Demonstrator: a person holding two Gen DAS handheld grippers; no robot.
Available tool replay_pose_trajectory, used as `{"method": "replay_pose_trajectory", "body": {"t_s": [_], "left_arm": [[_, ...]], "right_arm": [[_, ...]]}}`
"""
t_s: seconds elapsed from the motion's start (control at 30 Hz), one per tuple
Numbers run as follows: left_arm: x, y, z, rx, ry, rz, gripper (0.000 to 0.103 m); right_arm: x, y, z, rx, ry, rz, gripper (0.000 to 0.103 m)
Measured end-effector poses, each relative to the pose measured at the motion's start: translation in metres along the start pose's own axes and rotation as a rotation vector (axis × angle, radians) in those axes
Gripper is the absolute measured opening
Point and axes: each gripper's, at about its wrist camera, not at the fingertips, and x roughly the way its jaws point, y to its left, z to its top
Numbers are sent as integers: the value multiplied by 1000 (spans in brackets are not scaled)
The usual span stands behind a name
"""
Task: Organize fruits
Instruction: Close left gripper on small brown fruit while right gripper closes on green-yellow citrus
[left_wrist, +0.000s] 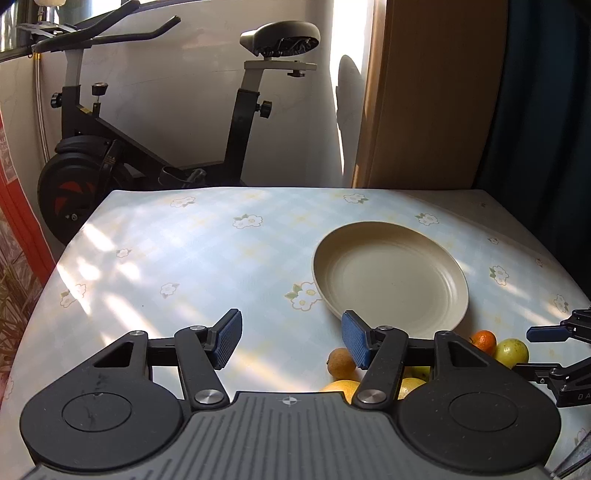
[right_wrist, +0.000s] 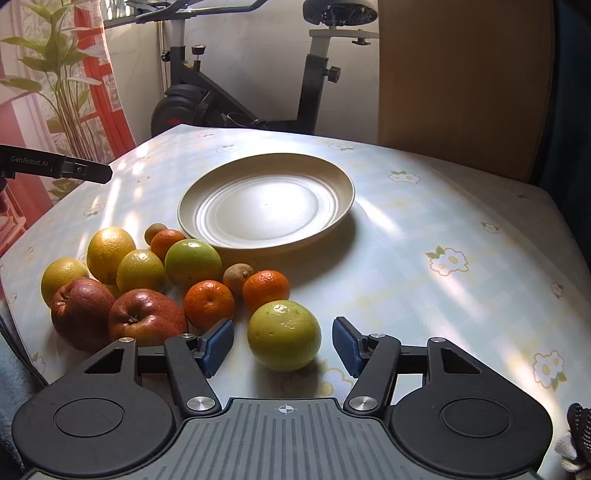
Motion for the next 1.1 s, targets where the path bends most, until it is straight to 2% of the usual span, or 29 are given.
{"method": "replay_pose_trajectory", "body": {"t_s": [0.07, 0.17, 0.43, 0.5, 0.57, 0.67, 0.9, 1.03, 1.07, 1.1], "left_arm": [[4, -2, 1, 9, 29, 9, 60], [12, 2, 1, -3, 84, -32, 54], [49, 9, 4, -48, 221, -116, 53], [59, 11, 5, -80, 255, -139, 53], [70, 16, 3, -138, 295, -192, 47], [84, 18, -1, -203, 352, -241, 45], [97, 13, -5, -200, 376, -241, 44], [104, 9, -8, -185, 380, -229, 34], [104, 7, -8, -173, 376, -229, 26], [105, 6, -9, -166, 376, -229, 27]], "right_arm": [[1, -3, 1, 12, 11, -3, 51], [4, -7, 1, 27, 24, 4, 44], [5, -9, 2, 40, 27, 4, 43], [6, -6, 2, 26, 26, -7, 43], [7, -3, 2, 2, 25, -19, 43], [6, -4, 2, 12, 24, -18, 43], [7, -5, 2, 19, 21, -17, 43], [7, -5, 1, 29, 15, -15, 43], [7, -6, 1, 31, 14, -15, 43], [7, -6, 1, 33, 14, -14, 42]]}}
